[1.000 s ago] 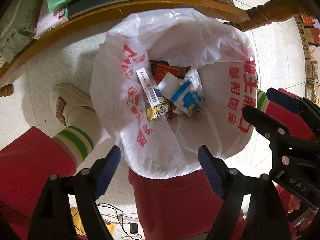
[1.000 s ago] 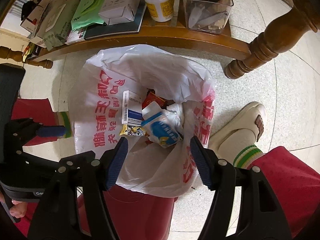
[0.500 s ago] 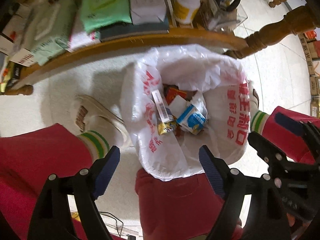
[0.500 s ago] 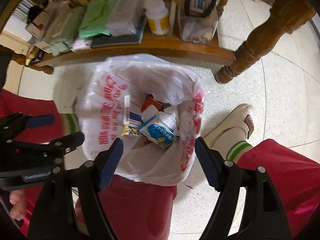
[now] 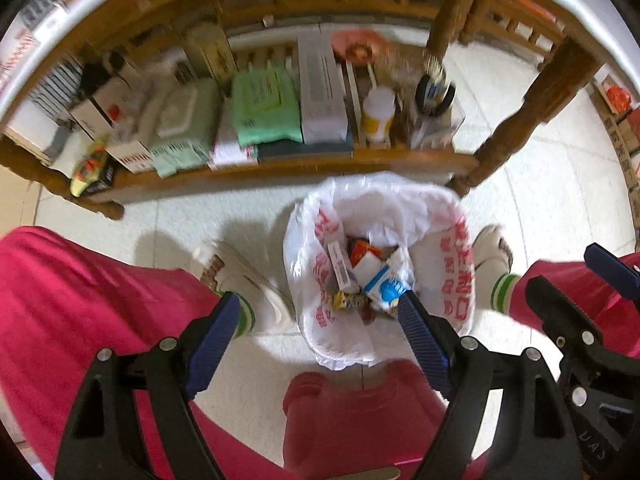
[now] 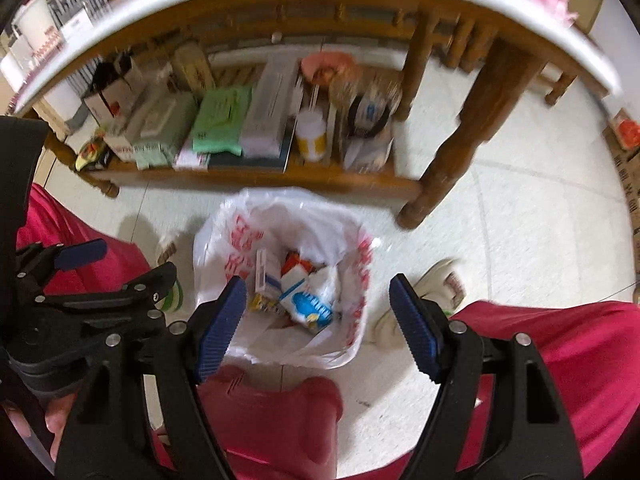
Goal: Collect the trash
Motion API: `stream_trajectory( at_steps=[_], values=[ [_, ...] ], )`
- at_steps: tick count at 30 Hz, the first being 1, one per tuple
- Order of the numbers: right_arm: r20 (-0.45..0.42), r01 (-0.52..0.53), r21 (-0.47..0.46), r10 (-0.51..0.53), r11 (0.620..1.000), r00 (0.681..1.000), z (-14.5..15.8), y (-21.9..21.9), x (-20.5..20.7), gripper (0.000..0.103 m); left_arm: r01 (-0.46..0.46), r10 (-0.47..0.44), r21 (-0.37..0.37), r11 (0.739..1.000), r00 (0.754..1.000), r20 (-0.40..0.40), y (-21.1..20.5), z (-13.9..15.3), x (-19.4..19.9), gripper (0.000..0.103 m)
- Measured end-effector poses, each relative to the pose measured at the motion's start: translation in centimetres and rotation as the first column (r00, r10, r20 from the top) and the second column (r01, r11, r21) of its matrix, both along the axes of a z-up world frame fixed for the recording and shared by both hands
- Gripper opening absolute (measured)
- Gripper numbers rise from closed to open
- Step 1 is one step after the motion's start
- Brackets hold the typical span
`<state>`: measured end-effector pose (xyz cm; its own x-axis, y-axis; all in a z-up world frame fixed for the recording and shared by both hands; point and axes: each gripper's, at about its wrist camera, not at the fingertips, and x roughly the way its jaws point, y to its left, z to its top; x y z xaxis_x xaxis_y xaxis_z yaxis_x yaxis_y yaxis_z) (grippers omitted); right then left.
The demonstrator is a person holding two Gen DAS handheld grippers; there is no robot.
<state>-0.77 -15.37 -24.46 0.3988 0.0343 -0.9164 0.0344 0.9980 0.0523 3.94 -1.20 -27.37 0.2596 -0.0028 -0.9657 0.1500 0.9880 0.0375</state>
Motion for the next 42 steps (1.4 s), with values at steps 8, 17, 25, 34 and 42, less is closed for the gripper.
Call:
stream_trajectory(
  at_steps=[8,17,25,34,42],
  values=[
    [0.310,0.090,-0.069,-0.065,0.994,0.948,8.8,-0.6,-3.6,0.081,-0.051,0.057,-0.029,0.998,0.960,0.275,-0.2,9.1,-2.9,0.079],
    [0.574,0.161,-0.058,-0.099,0.985,0.813,18.4,-1.3,-7.7,0.087,-0.063,0.090,-0.067,0.996,0.818,0.568,-0.1,20.1,-6.5,0.083],
    [0.696,0.198,-0.063,-0.099,0.978,0.711,24.5,-1.6,-10.8,0.096,-0.097,0.135,-0.094,0.991,0.669,0.731,0.5,26.7,-10.0,0.095],
    [0.721,0.249,-0.093,-0.107,0.964,0.685,26.3,-1.4,-13.4,0.096,-0.098,0.149,-0.113,0.989,0.663,0.734,0.5,28.5,-12.3,0.095],
    [0.716,0.274,-0.111,-0.115,0.955,0.689,26.3,-1.0,-13.9,0.096,-0.086,0.128,-0.094,0.992,0.683,0.719,0.4,28.4,-12.3,0.095]
  ],
)
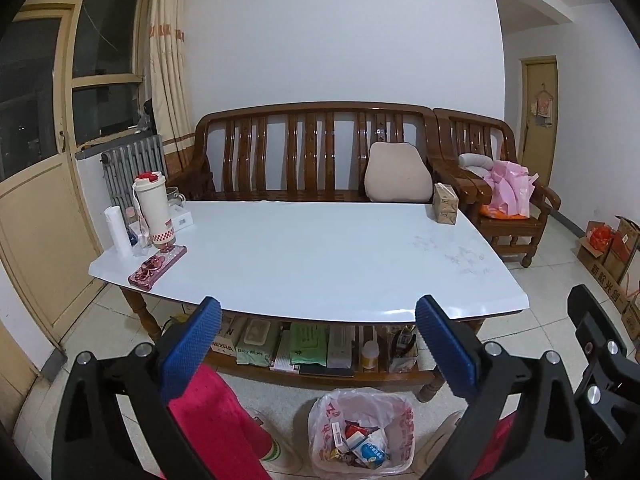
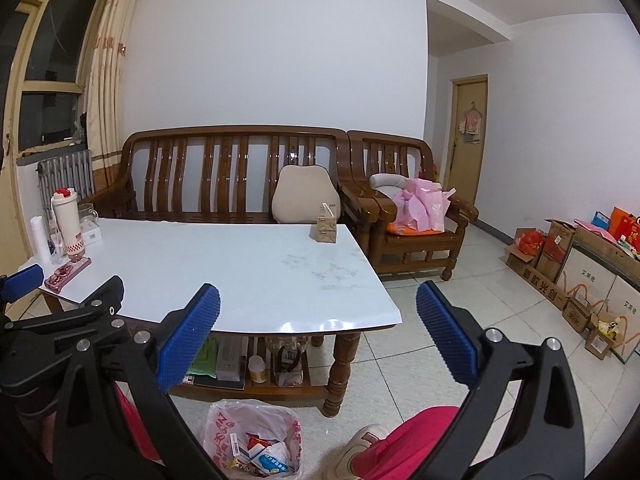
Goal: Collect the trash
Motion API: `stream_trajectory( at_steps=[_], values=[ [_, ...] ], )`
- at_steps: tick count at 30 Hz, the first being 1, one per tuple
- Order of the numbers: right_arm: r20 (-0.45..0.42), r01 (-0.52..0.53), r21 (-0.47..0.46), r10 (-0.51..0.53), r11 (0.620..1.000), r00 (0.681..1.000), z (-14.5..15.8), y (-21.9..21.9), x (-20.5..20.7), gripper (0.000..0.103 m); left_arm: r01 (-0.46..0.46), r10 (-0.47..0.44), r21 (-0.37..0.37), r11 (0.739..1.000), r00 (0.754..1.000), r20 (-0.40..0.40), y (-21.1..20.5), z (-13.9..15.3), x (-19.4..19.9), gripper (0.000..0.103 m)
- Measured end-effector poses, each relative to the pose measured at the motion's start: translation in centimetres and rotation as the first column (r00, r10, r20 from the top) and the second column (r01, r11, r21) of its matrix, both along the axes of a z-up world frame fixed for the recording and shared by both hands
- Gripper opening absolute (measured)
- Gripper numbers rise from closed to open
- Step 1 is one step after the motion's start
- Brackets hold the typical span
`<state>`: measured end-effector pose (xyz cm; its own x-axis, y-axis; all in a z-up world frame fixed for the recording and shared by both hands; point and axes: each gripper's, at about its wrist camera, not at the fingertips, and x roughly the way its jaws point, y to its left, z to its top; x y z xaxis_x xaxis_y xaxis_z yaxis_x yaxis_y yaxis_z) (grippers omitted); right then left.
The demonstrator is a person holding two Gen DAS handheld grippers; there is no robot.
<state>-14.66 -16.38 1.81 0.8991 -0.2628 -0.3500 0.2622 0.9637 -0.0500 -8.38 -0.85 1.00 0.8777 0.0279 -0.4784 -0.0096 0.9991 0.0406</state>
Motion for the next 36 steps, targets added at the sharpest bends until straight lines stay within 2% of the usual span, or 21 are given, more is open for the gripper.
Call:
stream_trajectory(
  at_steps=[36],
  values=[
    [-0.029,0.003,-0.015,-0.004,1.000,1.000,-0.6,0.3,0.8,0.096,0.011,-0.010,0.012,1.000,0.997,-0.070,0.6,-1.0,1.3,0.095]
  ],
)
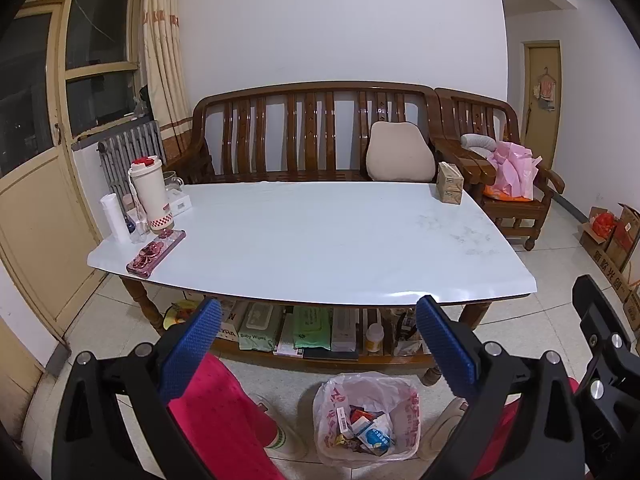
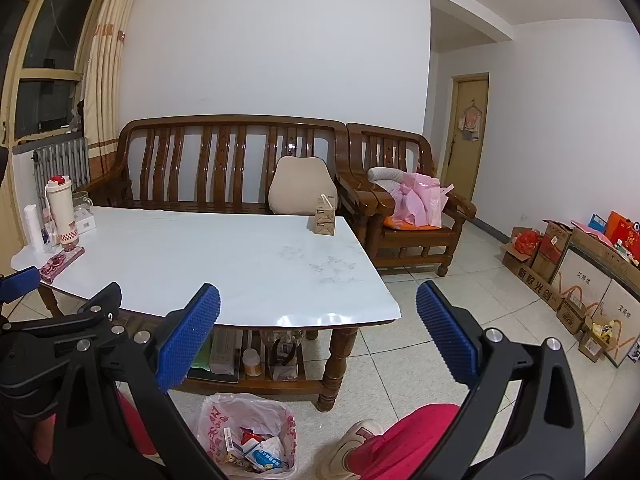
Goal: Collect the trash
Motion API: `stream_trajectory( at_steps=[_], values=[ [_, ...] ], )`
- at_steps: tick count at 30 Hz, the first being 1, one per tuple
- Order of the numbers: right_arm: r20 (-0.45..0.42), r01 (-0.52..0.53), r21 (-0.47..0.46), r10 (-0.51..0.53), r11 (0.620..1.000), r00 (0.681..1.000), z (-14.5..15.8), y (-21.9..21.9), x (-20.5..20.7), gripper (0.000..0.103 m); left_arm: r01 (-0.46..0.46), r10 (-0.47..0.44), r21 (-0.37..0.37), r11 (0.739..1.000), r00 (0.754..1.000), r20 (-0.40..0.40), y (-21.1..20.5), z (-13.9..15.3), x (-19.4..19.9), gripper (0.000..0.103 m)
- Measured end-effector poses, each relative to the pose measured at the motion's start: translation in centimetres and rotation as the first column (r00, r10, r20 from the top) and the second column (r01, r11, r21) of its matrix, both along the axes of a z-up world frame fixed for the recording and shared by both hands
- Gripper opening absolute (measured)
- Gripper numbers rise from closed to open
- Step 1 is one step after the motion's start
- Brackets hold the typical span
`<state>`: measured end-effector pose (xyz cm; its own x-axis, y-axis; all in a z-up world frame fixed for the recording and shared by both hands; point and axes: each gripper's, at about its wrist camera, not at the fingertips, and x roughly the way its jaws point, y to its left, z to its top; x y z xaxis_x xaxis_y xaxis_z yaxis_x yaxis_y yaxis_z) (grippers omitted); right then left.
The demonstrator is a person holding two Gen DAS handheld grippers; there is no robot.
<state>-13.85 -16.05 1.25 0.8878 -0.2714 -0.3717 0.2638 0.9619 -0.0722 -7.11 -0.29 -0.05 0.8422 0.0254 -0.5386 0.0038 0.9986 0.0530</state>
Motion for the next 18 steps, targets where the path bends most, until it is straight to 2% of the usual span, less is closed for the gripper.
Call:
stream_trajectory(
  at_steps=[18],
  values=[
    [0.002,-0.010,-0.010,0.010,1.000,1.000,0.01,-0.15,0.45,0.096,-0.006,0.006,-0.004,1.000,1.000,0.003,0.33,-0.06,-0.15,0.095]
  ],
)
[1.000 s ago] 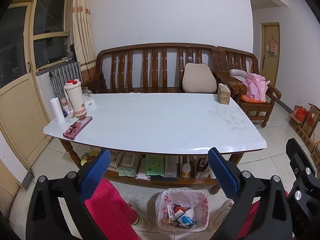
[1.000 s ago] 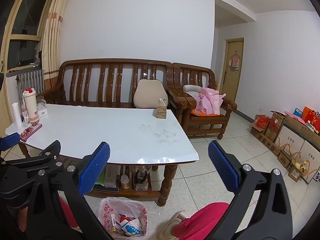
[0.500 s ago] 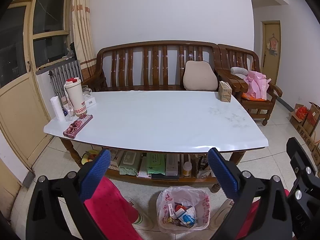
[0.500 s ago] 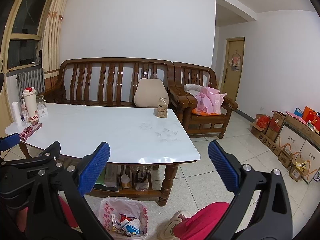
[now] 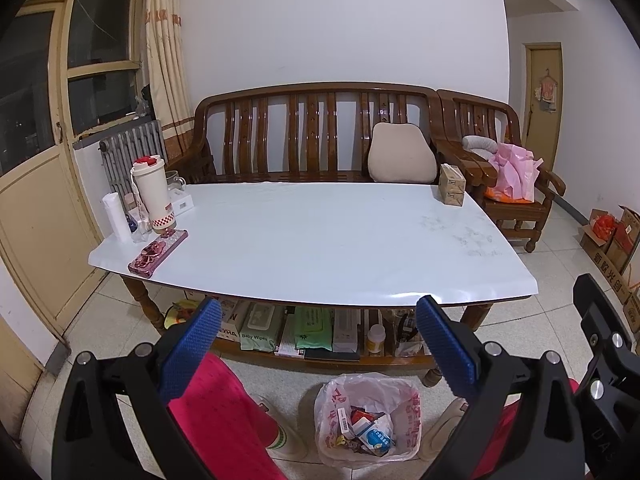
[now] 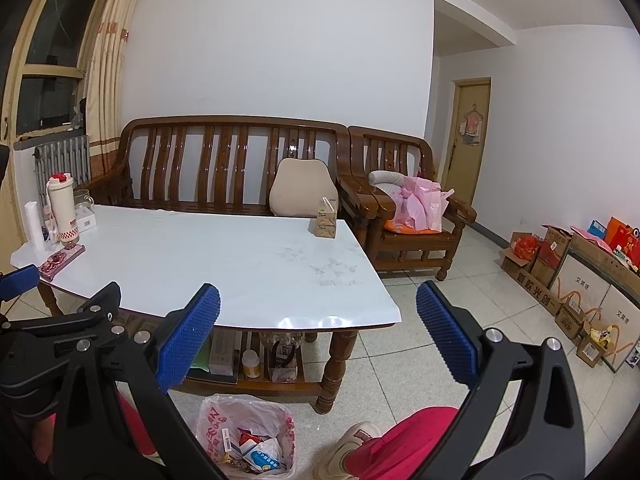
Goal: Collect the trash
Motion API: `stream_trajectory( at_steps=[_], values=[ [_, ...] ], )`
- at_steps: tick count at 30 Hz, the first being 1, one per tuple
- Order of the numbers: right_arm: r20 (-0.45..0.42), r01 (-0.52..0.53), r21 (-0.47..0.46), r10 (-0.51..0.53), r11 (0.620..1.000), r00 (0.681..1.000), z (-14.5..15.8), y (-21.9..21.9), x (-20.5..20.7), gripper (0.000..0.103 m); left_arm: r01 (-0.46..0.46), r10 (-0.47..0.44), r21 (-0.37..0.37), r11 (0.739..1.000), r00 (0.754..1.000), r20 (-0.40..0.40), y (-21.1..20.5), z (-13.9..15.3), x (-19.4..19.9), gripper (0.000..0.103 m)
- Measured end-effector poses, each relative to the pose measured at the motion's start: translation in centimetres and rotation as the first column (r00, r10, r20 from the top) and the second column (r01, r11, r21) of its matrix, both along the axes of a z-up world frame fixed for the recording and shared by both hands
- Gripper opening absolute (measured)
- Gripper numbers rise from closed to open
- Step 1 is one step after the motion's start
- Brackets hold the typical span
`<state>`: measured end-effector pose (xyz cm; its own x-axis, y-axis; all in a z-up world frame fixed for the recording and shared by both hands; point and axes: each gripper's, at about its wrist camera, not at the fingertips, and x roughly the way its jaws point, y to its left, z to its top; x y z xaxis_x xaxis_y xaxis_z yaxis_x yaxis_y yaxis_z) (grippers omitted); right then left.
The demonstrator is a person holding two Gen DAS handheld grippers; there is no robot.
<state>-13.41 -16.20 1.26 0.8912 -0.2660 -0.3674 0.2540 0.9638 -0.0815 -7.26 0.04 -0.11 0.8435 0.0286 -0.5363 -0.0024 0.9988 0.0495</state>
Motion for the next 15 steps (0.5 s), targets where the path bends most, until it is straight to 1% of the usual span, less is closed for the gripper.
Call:
stream_trajectory(
  at_steps=[9,15],
  values=[
    [0.000,0.000,-0.001,0.000,1.000,1.000,0.04,0.04,0.04,0.096,-0.004,0.004,0.003,1.000,1.000,0.001,0.02,0.08,-0.10,0.095],
    [-0.007,-0.005,-0.001,0.005,1.000,1.000,0.08,-0.31,0.27,0.096,-0.014,0.013,0.036,0.999,1.000,0.015,-0.14,0.19,-0.10,0.095]
  ],
)
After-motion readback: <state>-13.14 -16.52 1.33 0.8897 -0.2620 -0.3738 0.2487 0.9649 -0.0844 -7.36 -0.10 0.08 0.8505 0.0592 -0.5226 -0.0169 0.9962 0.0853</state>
